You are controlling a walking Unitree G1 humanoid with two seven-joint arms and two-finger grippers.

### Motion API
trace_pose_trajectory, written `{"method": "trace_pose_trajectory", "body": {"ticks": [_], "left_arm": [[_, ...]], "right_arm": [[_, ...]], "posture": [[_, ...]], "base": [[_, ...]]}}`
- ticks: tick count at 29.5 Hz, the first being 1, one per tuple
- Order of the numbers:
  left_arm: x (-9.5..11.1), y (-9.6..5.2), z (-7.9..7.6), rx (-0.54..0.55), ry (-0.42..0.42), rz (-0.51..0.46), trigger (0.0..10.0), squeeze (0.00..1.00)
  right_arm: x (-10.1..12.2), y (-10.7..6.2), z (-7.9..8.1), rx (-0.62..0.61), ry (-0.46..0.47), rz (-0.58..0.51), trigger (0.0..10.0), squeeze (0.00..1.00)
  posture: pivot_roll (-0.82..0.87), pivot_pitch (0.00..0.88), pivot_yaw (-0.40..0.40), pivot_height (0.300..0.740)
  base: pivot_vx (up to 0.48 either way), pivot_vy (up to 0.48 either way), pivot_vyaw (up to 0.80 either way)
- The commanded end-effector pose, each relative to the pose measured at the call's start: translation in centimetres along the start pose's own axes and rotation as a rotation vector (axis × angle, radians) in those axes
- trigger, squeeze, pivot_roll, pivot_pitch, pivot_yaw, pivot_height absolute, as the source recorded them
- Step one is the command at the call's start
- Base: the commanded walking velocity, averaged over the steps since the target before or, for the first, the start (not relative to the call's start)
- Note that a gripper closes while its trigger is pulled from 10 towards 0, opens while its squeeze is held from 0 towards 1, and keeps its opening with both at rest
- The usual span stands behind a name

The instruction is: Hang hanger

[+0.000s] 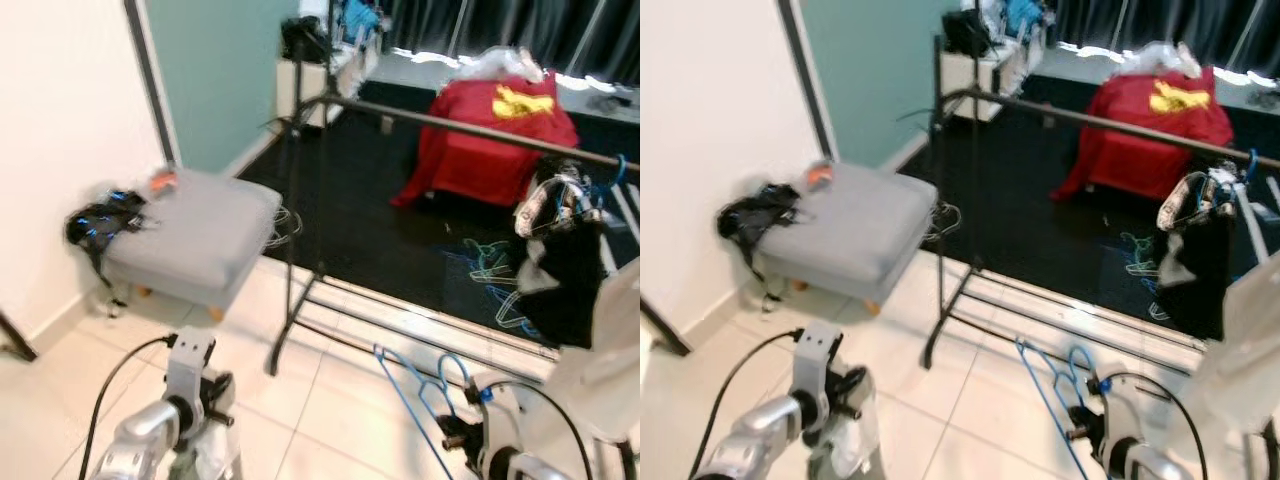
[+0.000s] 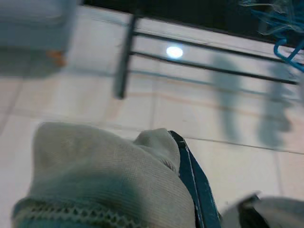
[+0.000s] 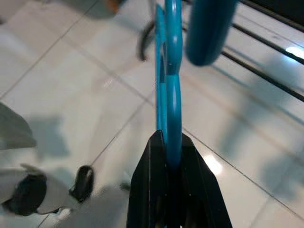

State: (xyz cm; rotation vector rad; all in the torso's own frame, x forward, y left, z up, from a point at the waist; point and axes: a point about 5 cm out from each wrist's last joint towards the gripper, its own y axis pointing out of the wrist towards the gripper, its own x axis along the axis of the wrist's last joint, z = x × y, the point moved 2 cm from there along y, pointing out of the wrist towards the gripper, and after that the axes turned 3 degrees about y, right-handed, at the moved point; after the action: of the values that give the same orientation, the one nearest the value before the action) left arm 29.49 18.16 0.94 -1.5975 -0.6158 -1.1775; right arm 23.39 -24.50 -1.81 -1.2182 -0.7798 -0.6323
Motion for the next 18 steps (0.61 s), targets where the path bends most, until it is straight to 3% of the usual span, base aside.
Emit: {"method": "trace_pose_trajectory", "body": {"ticks": [1, 4, 6, 9, 18], "left_arm": [[-2.3, 0.3, -0.8, 0.046, -0.012, 0.096, 10.0, 0.0], [-2.9, 0.3, -0.9, 0.076, -0.031, 0.117, 10.0, 0.0], [-2.9, 0.2, -0.8, 0.114, -0.125, 0.082, 10.0, 0.0], [-2.8, 0.2, -0.6, 0.123, -0.179, 0.049, 10.0, 0.0], [-3.4, -0.4, -1.7, 0.091, -0.271, -0.024, 10.0, 0.0]], "right_arm": [[0.0, 0.4, -0.3, -0.039, 0.012, -0.021, 10.0, 0.0], [-0.2, 0.5, -0.3, -0.053, 0.035, -0.028, 10.0, 0.0], [-0.7, 0.5, -0.2, -0.063, 0.073, -0.032, 10.0, 0.0], [-1.1, 0.6, -0.2, -0.063, 0.087, -0.031, 10.0, 0.0], [-1.2, 0.8, 0.4, -0.039, 0.114, -0.067, 10.0, 0.0]], "posture": [[-0.02, 0.099, -0.028, 0.74], [-0.02, 0.097, -0.027, 0.74], [-0.01, 0.094, -0.029, 0.74], [-0.01, 0.088, -0.032, 0.74], [0.01, 0.072, -0.035, 0.74]], "base": [[0.0, 0.0, 0.79], [0.0, 0.0, 0.79], [0.0, 0.0, 0.79], [0.0, 0.0, 0.79], [0.0, 0.0, 0.79]]}}
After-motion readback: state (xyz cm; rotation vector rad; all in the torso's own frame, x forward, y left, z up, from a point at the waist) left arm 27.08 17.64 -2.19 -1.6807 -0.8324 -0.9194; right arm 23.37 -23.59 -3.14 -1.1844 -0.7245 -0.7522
